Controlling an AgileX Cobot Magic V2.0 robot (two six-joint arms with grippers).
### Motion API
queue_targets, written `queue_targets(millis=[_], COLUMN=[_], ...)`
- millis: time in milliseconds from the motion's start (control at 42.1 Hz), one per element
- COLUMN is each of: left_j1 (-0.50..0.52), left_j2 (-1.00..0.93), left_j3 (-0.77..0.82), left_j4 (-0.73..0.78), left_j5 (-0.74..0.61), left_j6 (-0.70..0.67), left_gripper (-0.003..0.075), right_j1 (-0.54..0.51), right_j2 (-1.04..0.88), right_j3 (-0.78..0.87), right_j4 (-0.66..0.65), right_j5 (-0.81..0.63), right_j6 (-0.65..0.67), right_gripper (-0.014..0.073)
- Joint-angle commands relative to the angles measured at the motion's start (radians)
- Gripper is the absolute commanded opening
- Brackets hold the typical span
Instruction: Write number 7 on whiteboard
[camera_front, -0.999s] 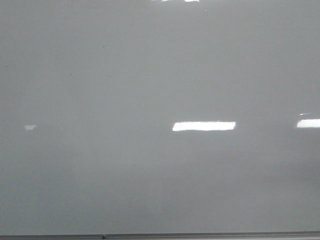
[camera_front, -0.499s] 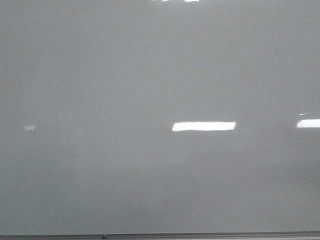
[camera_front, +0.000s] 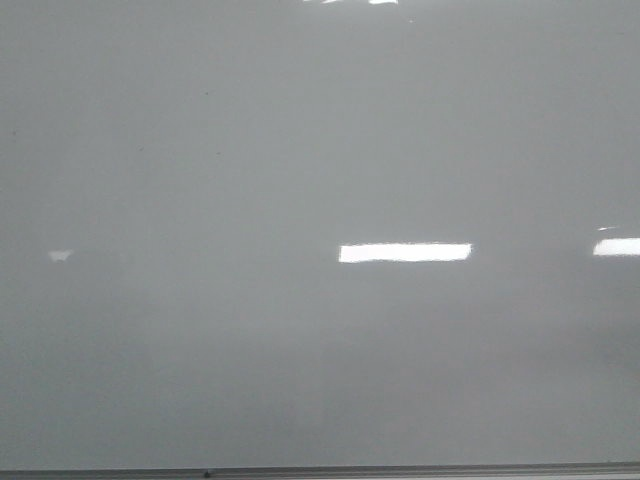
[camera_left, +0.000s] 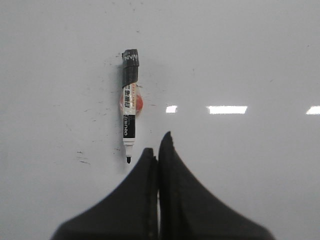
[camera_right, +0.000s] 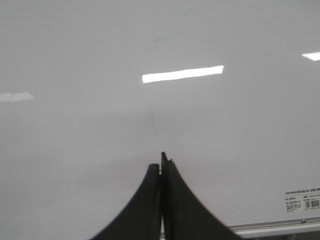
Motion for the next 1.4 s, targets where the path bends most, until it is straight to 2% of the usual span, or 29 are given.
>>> queue_targets(millis=[0,95,238,309,428,523,690,880,1023,1118,1213,1237,1308,1379], left_j1=[-0.002,-0.002,-0.002,-0.002,-0.002,-0.002,-0.002,-0.002,-0.002,-0.002,-0.002,-0.002,-0.002,-0.002], left_j2=[-0.015,-0.015,-0.015,-0.015,-0.001,0.045,0.207,0.361,0.392,0.392,0.392,0.392,0.392,0.392], left_j3=[0.007,0.007,-0.003,-0.034,-0.143,-0.238,-0.375,-0.424,-0.424,-0.424,-0.424,-0.424,-0.419,-0.412], left_j4=[0.001,0.001,-0.001,-0.001,0.001,0.034,0.126,0.129,0.129,0.129,0.129,0.129,0.13,0.132], left_j5=[-0.108,-0.153,-0.282,-0.305,-0.249,-0.133,0.027,0.025,0.025,0.025,0.025,0.025,0.025,0.023], left_j6=[-0.003,-0.003,-0.003,-0.003,-0.003,-0.003,-0.003,-0.003,-0.003,-0.003,-0.003,-0.003,-0.003,-0.003], left_gripper=[-0.002,-0.002,-0.002,-0.002,-0.002,-0.002,-0.002,-0.002,-0.0005,0.0094,0.0293,0.0372,0.0533,0.0634], right_j1=[0.002,0.002,0.002,0.002,0.002,0.002,0.002,0.002,0.002,0.002,0.002,0.002,0.002,0.002], right_j2=[-0.006,-0.006,-0.006,-0.006,-0.003,0.028,0.181,0.323,0.338,0.338,0.338,0.338,0.338,0.338], right_j3=[-0.004,-0.004,-0.019,-0.072,-0.204,-0.314,-0.471,-0.529,-0.531,-0.531,-0.531,-0.531,-0.531,-0.531], right_j4=[-0.011,-0.009,-0.004,-0.004,-0.004,-0.004,-0.004,-0.004,-0.004,-0.004,-0.004,-0.004,-0.004,-0.004], right_j5=[-0.088,-0.112,-0.26,-0.236,-0.104,0.005,0.155,0.115,0.109,0.114,0.114,0.114,0.12,0.129], right_j6=[-0.004,-0.004,-0.004,-0.004,-0.004,-0.004,-0.004,-0.004,-0.004,-0.004,-0.004,-0.004,-0.004,-0.004], right_gripper=[-0.0069,-0.0069,-0.0068,-0.0068,-0.0068,-0.0068,-0.0068,-0.0068,-0.0066,-0.0022,0.0104,0.0162,0.0316,0.0477])
